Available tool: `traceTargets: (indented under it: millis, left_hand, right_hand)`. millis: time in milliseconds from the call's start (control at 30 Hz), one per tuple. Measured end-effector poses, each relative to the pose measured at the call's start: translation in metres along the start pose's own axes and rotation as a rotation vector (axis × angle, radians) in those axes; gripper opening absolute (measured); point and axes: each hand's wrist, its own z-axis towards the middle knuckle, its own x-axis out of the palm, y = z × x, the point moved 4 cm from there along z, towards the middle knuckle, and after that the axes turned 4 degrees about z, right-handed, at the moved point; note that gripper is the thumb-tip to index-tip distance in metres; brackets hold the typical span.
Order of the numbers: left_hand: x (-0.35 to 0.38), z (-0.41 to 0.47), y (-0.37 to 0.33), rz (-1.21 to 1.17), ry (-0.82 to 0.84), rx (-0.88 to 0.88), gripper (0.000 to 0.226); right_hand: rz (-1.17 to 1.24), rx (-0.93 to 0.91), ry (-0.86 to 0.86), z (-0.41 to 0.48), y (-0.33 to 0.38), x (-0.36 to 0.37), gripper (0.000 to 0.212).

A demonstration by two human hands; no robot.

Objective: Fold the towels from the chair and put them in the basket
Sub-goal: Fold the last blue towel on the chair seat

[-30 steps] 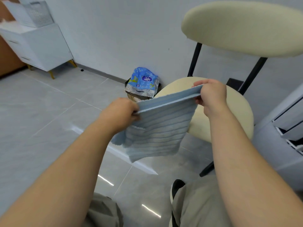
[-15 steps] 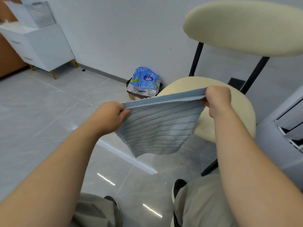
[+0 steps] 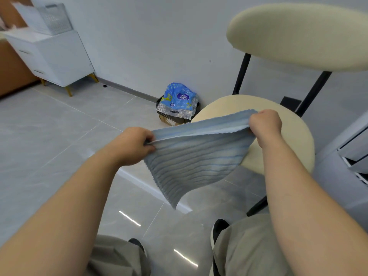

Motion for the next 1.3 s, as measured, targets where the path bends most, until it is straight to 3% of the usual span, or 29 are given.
traceTargets:
  millis: [133, 233, 667, 733, 900, 967, 1033, 1100, 1133, 1167, 1233, 1300]
  left_hand:
    - [-0.015, -0.003, 0.007, -0.127, -0.207, -0.060, 0.011]
    - [-0.019, -0.004, 0.008, -0.153, -0.261, -0.070, 0.010]
    - [-0.015, -0.007, 0.016, -0.175, -0.174, -0.183, 0.010]
    - [-0.016, -0.007, 0.020, -0.343, -0.200, -0.262, 0.015]
    - [-0.014, -0.011, 0.019, -1.078, -0.250, -0.522, 0.026]
    - [-0.013, -0.012, 0.015, -1.202, -0.285, -0.538, 0.028]
    - [-0.014, -0.011, 0.012, -1.171, -0.326, -0.509, 0.024]
    - [-0.018, -0.009, 0.009, -1.019, -0.372, -0.437, 0.018]
    - [-0.020, -0.007, 0.006, -0.945, -0.384, -0.397, 0.017]
    - [-0.020, -0.006, 0.002, -0.878, -0.387, -0.361, 0.016]
    - [-0.020, -0.004, -0.007, -0.774, -0.380, -0.300, 0.017]
    - [-0.017, -0.002, -0.017, -0.750, -0.362, -0.246, 0.016]
  right_hand:
    - [-0.092, 0.020, 0.002, -0.001, -0.003, 0.001, 0.033]
    - [-0.175, -0.003, -0.012, -0.003, -0.005, 0.002, 0.031]
    - [-0.345, 0.057, -0.012, -0.011, -0.007, 0.000, 0.022]
    - [-0.357, 0.031, 0.057, -0.012, -0.008, 0.004, 0.013]
    - [-0.251, 0.114, 0.262, -0.014, -0.014, 0.017, 0.024]
    - [-0.255, 0.168, 0.322, -0.017, -0.016, 0.024, 0.025]
    - [-0.385, 0.178, 0.391, -0.020, -0.014, 0.028, 0.027]
    - [-0.696, 0.090, 0.443, -0.027, -0.005, 0.031, 0.038]
    - [-0.811, 0.018, 0.415, -0.031, 0.000, 0.032, 0.052]
    - [-0.815, -0.066, 0.381, -0.037, 0.007, 0.034, 0.063]
    - [-0.566, -0.361, 0.405, -0.055, 0.027, 0.046, 0.065]
    - [-0.245, -0.588, 0.601, -0.086, 0.049, 0.062, 0.060]
